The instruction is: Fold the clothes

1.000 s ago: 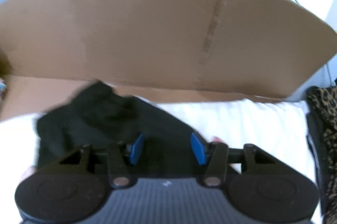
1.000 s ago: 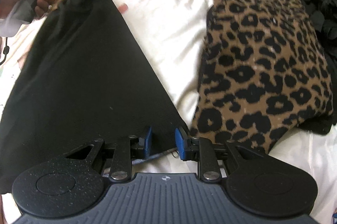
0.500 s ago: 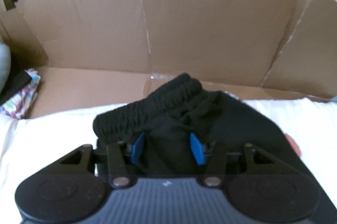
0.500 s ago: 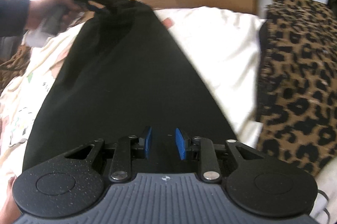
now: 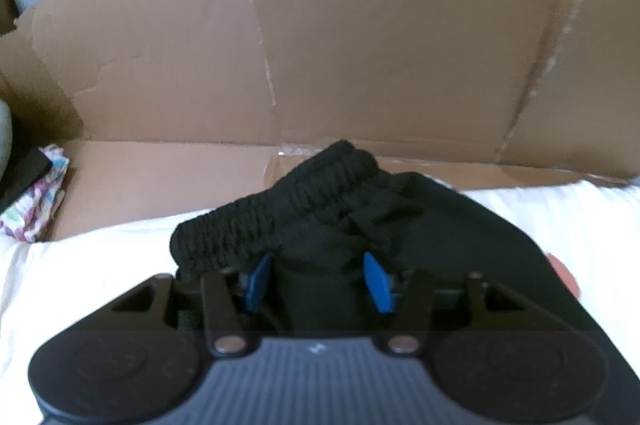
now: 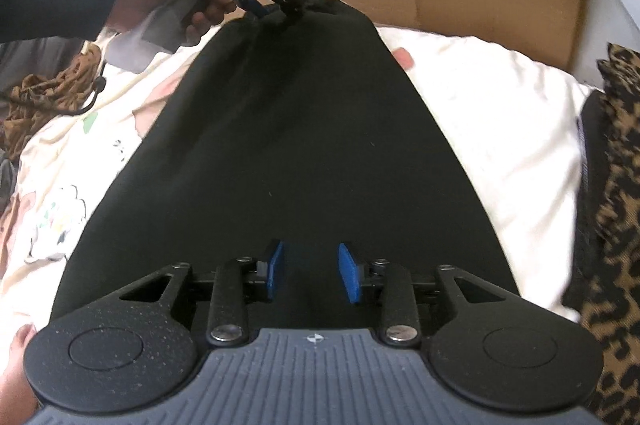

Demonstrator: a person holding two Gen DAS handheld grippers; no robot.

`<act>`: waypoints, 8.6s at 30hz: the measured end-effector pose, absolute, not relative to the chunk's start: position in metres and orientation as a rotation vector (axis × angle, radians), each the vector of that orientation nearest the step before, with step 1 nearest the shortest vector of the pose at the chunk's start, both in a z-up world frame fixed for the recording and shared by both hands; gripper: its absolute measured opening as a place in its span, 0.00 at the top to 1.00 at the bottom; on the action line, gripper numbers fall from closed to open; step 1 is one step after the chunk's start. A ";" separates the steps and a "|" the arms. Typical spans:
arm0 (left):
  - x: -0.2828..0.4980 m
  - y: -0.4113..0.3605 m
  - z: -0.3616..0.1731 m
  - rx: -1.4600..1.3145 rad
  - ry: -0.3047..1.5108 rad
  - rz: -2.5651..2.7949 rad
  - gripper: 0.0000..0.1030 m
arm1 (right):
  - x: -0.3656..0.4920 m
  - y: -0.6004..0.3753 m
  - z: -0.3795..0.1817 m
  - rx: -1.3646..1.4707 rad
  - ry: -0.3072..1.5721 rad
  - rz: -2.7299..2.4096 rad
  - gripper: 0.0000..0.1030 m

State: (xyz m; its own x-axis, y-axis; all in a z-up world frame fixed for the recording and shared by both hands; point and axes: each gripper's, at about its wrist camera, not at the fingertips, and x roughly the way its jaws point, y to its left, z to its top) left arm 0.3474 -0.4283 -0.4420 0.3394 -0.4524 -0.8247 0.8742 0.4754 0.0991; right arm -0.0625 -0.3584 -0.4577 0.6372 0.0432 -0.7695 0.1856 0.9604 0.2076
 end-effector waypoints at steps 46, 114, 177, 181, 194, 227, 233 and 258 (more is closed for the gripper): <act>0.189 -0.142 -0.415 0.584 0.969 -0.979 0.47 | -0.102 -0.356 -0.474 0.249 1.189 0.007 0.64; 0.171 -0.119 -0.410 0.545 1.042 -1.165 0.36 | -0.042 -0.251 -0.432 0.384 1.145 0.446 0.48; 0.177 -0.138 -0.451 0.522 1.004 -1.053 0.38 | -0.061 -0.276 -0.417 0.354 1.081 0.292 0.99; 0.189 -0.137 -0.448 0.526 0.972 -1.011 0.38 | -0.060 -0.272 -0.418 0.351 1.088 0.303 0.99; 0.198 -0.105 -0.442 0.539 0.954 -0.950 0.37 | -0.059 -0.272 -0.422 0.371 1.105 0.303 0.99; 0.220 -0.071 -0.424 0.415 1.107 -0.976 0.77 | -0.085 -0.347 -0.446 0.558 1.126 0.051 0.69; 0.201 -0.090 -0.409 0.393 1.137 -1.095 0.49 | -0.102 -0.368 -0.457 0.568 1.121 -0.080 0.69; 0.176 -0.094 -0.460 0.193 1.511 -1.140 0.96 | -0.135 -0.417 -0.457 0.423 1.090 -0.365 0.81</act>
